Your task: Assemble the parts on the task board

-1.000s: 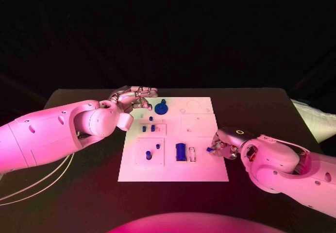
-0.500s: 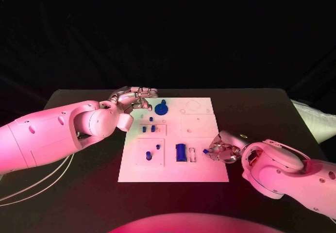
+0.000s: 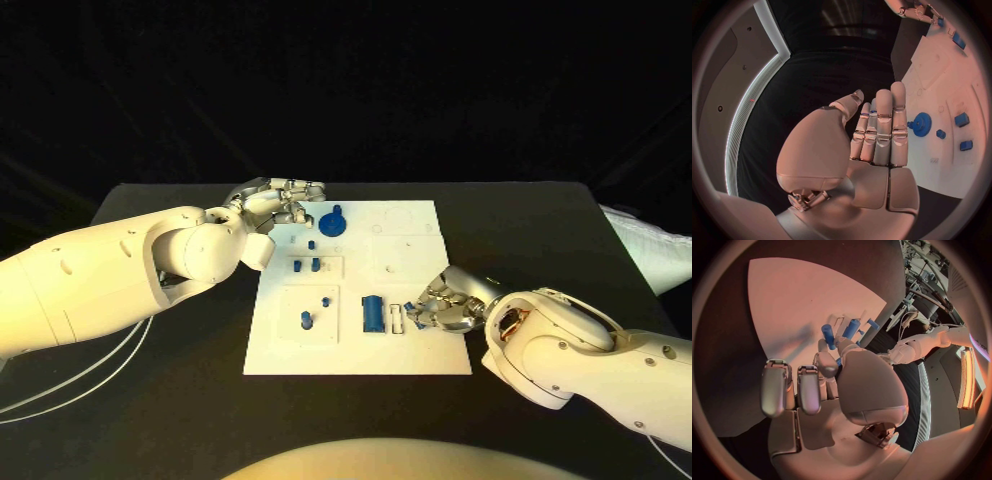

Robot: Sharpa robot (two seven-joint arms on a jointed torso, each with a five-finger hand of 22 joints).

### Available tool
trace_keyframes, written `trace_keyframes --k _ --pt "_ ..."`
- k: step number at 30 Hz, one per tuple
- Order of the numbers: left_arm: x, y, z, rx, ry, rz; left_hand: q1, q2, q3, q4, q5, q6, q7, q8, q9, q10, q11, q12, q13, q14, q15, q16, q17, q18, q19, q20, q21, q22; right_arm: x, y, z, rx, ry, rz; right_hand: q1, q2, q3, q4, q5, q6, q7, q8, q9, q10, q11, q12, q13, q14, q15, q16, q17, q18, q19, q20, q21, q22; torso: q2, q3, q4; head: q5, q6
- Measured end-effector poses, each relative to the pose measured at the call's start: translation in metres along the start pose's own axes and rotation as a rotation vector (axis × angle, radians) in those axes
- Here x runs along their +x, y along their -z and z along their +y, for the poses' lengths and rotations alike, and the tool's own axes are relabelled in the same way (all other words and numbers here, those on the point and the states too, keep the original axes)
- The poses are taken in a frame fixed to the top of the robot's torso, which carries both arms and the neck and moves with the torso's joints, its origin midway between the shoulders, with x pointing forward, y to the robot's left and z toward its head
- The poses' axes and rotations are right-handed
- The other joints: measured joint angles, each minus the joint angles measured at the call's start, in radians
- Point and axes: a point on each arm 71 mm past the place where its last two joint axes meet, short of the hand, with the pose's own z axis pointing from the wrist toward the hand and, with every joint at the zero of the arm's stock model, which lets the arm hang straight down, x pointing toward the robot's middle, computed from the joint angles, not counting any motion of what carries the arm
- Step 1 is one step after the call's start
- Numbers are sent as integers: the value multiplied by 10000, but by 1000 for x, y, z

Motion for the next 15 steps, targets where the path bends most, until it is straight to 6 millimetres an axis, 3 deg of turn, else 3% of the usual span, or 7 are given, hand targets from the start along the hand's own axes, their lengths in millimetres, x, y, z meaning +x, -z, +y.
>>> trace_keyframes --k 15 --pt "2 -1 0 -5 6 41 0 0 0 0 0 0 0 0 0 0 0 0 0 0 0 0 1 0 0 0 0 1 9 -11 12 -99 -157 264 -350 -45 -97 207 100 119 -48 120 101 120 -52 197 144 -1 2 58 -1 0 32 -39 6 49 4 7 -2 12 -12"
